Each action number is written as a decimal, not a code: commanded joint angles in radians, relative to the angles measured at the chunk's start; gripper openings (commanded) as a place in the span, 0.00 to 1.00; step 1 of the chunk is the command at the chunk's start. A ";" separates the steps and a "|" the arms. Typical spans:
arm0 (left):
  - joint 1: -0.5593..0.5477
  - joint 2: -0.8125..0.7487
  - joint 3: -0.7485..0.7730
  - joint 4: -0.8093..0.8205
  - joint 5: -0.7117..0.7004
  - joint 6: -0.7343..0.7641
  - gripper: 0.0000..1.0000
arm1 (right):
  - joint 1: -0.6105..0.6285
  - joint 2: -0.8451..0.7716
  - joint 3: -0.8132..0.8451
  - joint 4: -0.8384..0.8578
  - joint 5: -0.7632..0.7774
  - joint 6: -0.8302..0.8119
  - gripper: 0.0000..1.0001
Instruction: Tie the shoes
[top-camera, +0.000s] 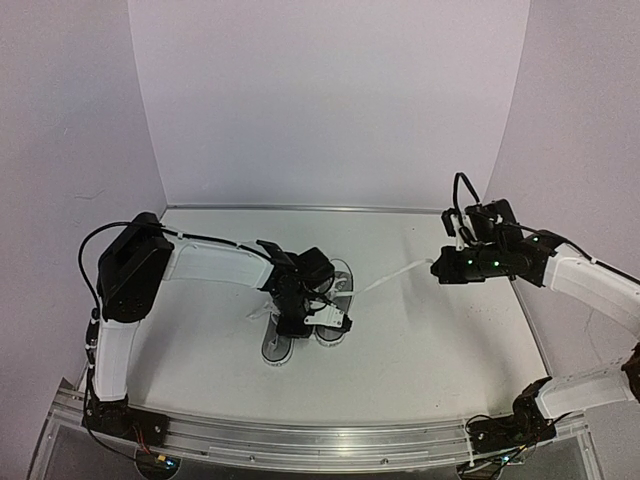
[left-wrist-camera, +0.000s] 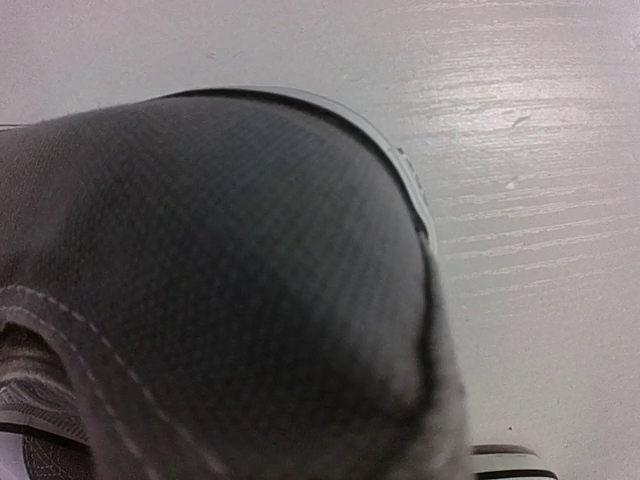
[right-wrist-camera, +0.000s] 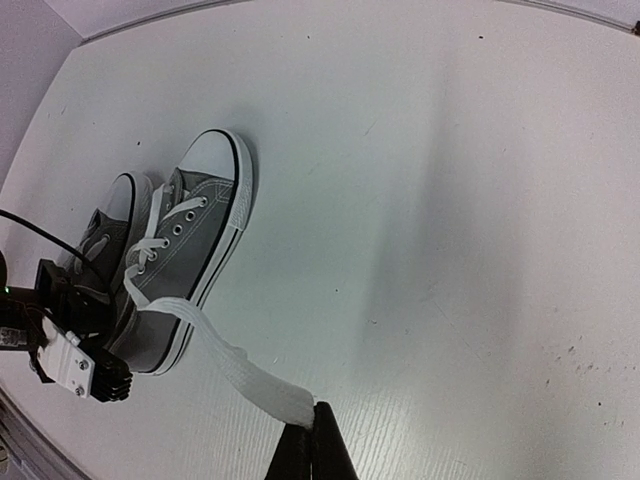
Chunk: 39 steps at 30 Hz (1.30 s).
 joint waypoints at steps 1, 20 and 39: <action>0.063 -0.032 -0.046 -0.144 -0.081 -0.005 0.06 | -0.003 0.029 -0.022 0.039 -0.066 0.008 0.00; 0.055 -0.004 -0.023 0.229 0.010 -0.201 0.00 | -0.004 0.244 -0.046 0.238 -0.193 0.045 0.00; 0.035 -0.414 -0.103 0.253 -0.144 -0.437 0.00 | -0.005 0.091 0.092 0.161 -0.129 0.064 0.00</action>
